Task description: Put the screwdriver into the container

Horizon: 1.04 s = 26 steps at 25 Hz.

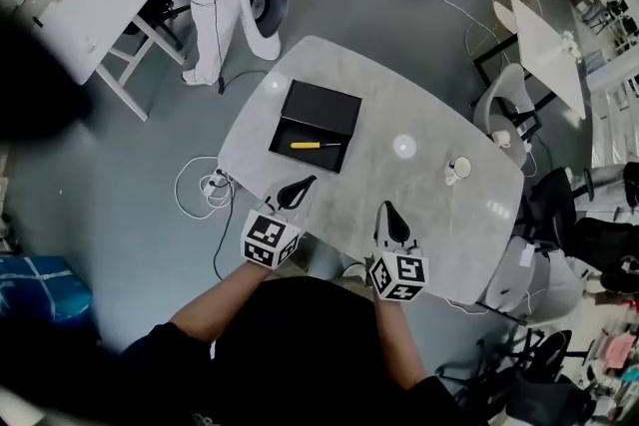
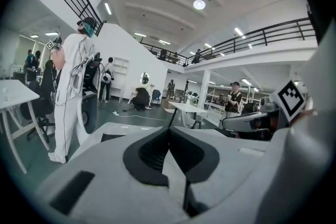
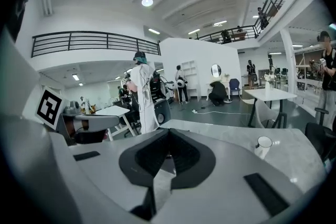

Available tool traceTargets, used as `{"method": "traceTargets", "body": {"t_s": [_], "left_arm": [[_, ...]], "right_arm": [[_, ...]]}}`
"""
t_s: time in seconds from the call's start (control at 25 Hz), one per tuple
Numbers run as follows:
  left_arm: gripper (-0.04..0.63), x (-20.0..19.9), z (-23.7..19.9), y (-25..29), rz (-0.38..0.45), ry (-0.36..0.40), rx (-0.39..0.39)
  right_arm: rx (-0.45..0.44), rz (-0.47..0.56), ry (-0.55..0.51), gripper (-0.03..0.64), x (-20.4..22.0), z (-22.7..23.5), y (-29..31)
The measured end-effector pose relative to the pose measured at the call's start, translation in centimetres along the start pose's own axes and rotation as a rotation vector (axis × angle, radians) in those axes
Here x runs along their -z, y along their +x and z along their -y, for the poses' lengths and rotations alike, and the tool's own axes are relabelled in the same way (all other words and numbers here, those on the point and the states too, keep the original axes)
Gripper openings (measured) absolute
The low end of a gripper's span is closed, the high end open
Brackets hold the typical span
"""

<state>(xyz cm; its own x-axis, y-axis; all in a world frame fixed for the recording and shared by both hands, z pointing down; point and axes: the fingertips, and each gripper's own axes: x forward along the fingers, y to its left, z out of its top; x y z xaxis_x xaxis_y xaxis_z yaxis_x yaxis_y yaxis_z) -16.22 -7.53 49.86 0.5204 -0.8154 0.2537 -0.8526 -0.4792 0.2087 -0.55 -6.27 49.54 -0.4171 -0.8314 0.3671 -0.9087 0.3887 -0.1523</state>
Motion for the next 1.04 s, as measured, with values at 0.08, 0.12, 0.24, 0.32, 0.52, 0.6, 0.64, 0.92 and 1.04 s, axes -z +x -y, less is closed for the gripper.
{"method": "traceTargets", "body": {"t_s": [0.08,0.12,0.24,0.32,0.52,0.6,0.64,0.92,1.04], "left_arm": [[0.015,-0.8,1.6,1.2,0.012,0.021,-0.005],[0.015,-1.1,2.5,1.7,0.018,0.032,-0.01],[0.015,-1.8,5.4,3.2,0.033,0.049,-0.028],[0.015,-1.9,7.1,4.3,0.034,0.053,-0.036],[0.015,-1.3,11.1,6.3,0.025,0.052,-0.042],[0.015,-1.2,12.5,6.9,0.026,0.054,-0.037],[0.015,-1.3,13.0,7.2,0.028,0.057,-0.034],[0.015,-1.2,14.9,6.7,0.04,0.074,-0.045],[0.015,-1.1,15.7,6.4,0.043,0.063,-0.056]], "right_arm": [[-0.01,0.007,-0.027,0.012,-0.6,1.2,-0.7],[-0.01,0.012,-0.036,0.012,-0.9,2.1,-1.2],[0.012,0.035,-0.049,0.012,-2.1,5.2,-3.1],[0.025,0.045,-0.049,0.012,-2.4,7.2,-4.1],[0.017,0.05,-0.058,0.012,-2.7,10.8,-5.8],[0.012,0.06,-0.065,0.012,-3.1,11.7,-6.2],[0.012,0.066,-0.07,0.012,-3.3,12.1,-6.5],[0.018,0.07,-0.075,0.012,-2.7,13.8,-8.2],[0.016,0.075,-0.08,0.012,-2.8,14.5,-9.2]]}}
